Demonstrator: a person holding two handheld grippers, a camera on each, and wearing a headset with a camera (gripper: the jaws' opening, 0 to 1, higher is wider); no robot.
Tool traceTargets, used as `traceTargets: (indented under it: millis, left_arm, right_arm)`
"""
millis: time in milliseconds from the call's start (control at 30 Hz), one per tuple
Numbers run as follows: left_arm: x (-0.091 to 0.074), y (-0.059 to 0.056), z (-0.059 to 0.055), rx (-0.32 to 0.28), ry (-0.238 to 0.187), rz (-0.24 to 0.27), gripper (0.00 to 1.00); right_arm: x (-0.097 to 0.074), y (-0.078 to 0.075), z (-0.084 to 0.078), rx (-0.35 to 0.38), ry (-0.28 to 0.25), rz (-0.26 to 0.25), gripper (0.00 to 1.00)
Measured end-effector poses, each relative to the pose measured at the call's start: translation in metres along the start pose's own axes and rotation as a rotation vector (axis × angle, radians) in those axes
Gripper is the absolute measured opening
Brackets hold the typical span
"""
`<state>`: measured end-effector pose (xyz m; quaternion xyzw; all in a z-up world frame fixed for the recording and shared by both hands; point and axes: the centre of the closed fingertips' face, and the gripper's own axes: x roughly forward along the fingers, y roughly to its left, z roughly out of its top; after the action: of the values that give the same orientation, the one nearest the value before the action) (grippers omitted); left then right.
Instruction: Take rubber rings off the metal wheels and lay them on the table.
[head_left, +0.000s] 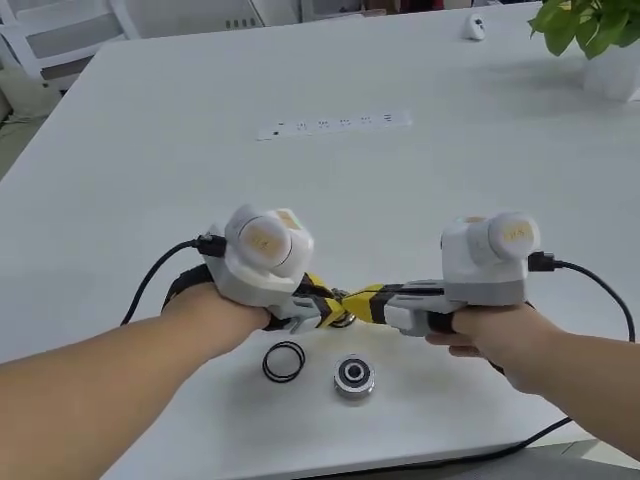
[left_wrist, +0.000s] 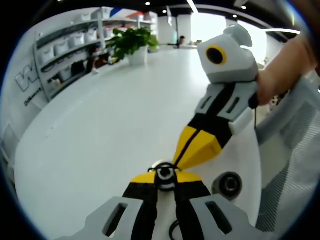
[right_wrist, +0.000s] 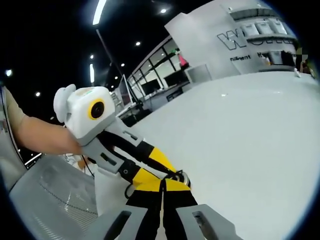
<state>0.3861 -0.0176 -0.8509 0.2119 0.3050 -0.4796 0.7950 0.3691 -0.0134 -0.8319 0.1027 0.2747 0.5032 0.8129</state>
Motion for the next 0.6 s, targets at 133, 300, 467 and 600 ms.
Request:
traceTargets:
  millis: [133, 300, 467, 600]
  left_arm:
    - [-0.0001, -0.0004, 0.0005, 0.001, -0.005, 0.0, 0.12]
    - [-0.0006, -0.0005, 0.0005, 0.013, -0.012, 0.005, 0.12]
    - [-0.0014, -0.0014, 0.0, 0.027, -0.016, 0.001, 0.13]
    - [-0.0025, -0.0005, -0.0001, 0.015, -0.009, 0.009, 0.15]
  right_arm:
    - [-0.0035, 0.0014, 0.0009, 0.018, -0.011, 0.013, 0.0]
    - [-0.0028, -0.001, -0.0008, 0.013, -0.005, -0.007, 0.0]
    - [-0.0027, -0.0046, -0.0019, 0.004, 0.003, -0.025, 0.0]
    - [-0.003, -0.005, -0.001, 0.005, 0.002, -0.032, 0.0]
